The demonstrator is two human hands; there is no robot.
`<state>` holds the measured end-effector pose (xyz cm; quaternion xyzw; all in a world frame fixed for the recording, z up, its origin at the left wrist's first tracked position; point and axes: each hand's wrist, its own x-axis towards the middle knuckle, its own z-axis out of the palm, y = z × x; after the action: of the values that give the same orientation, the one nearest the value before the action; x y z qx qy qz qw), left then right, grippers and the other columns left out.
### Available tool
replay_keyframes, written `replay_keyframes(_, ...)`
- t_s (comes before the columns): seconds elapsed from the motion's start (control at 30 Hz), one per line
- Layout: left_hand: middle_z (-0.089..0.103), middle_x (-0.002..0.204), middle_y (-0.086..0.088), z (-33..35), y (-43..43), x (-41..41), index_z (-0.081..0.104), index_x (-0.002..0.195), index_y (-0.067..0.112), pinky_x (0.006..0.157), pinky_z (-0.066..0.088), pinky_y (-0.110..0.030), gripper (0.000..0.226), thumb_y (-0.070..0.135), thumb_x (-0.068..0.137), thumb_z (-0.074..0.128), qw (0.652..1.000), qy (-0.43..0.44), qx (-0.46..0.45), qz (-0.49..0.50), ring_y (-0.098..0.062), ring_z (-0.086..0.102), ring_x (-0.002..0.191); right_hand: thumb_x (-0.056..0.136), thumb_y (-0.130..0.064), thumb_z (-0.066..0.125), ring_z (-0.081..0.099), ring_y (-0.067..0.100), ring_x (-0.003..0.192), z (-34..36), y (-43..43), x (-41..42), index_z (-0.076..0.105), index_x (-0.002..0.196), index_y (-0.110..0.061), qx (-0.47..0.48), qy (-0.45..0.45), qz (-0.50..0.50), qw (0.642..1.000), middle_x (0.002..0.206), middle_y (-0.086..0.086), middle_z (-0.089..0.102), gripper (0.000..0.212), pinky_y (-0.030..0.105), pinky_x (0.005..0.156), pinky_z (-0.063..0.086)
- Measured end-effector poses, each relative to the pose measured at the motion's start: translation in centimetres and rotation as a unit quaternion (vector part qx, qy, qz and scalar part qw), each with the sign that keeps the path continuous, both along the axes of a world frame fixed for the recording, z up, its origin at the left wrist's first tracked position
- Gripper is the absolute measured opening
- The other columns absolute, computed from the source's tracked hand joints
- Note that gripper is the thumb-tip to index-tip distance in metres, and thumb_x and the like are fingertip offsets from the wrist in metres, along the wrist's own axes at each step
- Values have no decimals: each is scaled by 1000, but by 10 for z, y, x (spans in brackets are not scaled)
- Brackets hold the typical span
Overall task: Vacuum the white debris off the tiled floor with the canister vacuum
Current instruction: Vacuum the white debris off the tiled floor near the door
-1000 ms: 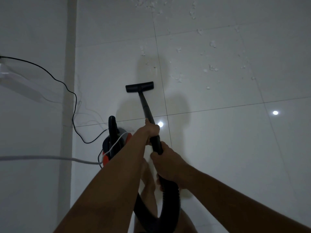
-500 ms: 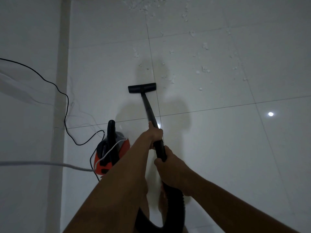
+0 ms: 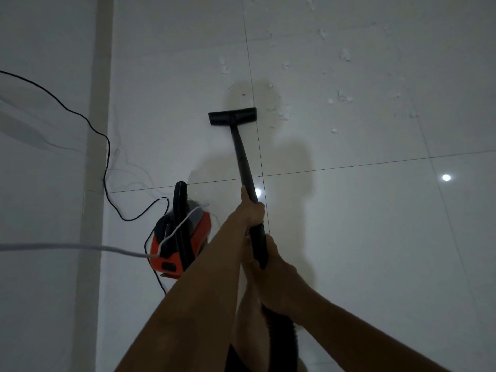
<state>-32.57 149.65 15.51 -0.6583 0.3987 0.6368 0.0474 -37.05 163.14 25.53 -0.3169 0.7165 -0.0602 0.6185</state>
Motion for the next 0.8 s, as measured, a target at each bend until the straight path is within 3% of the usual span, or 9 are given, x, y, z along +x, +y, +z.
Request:
replay_keyframes(0.2,55,98,-16,-29,-16,0,-23,153,34,87,53,-45,83,14,103,41,1000,9,-11,0,-21,52,70,108,-38,41,70,18,84,-34,-9,-3,1,160,-43,-16,-14,-17,1000,120,7,67,66,36,74,61)
replay_keyframes(0.33,53,89,-11,-39,-27,-4,-22,153,35,75,52,-38,81,16,104,39,1000,12,-22,-2,-19,51,70,106,-43,39,71,25,89,-53,-18,-5,2,160,-43,-23,1,-7,1000,119,10,67,65,47,84,62)
replay_keyframes(0.47,59,112,-24,-47,-42,-7,-22,152,37,87,53,-45,82,17,104,40,1000,10,-22,-1,-21,52,72,109,-37,41,70,15,74,-62,-30,-8,6,159,-43,-35,-20,-30,999,110,5,68,62,32,66,61)
replay_keyframes(0.6,56,117,-23,-46,-54,-8,-22,153,37,79,52,-41,82,16,104,40,1000,11,-24,2,-21,52,72,109,-36,42,66,10,57,-64,-42,-9,9,159,-42,-41,-37,-51,997,100,3,67,60,18,45,51)
replay_keyframes(0.8,50,135,-25,-40,-73,-14,-20,153,39,74,51,-39,82,16,103,41,999,14,-17,24,-21,52,74,108,-34,41,69,15,64,-60,-65,-17,5,161,-40,-29,-35,-36,998,109,8,67,64,22,48,53)
